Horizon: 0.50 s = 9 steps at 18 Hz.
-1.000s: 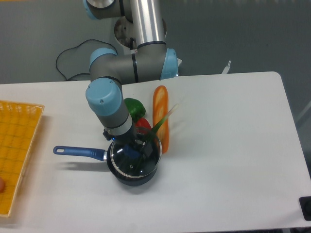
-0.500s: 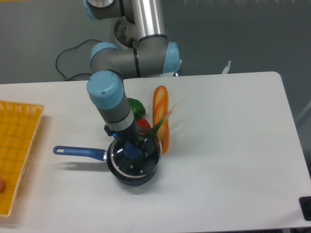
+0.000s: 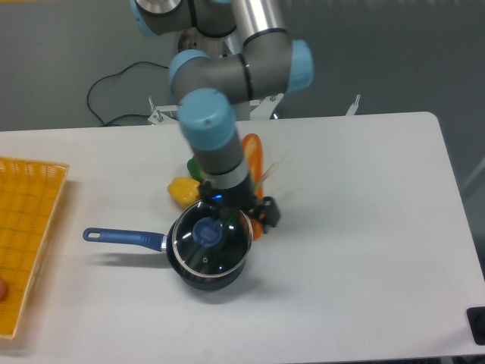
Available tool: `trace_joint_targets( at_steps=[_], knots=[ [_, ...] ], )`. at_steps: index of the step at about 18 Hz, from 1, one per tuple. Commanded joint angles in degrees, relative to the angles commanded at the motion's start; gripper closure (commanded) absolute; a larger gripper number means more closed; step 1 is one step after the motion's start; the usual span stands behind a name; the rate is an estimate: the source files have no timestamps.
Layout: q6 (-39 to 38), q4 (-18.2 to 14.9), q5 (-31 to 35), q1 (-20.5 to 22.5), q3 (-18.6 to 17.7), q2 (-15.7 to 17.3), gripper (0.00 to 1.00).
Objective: Close the pot lid
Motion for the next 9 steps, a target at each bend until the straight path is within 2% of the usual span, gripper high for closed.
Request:
trace_joint_targets(
  at_steps=[9],
  knots=[
    [17.57, 0.0, -4.91, 13.88, -0.18, 0.53, 0.0]
  ],
)
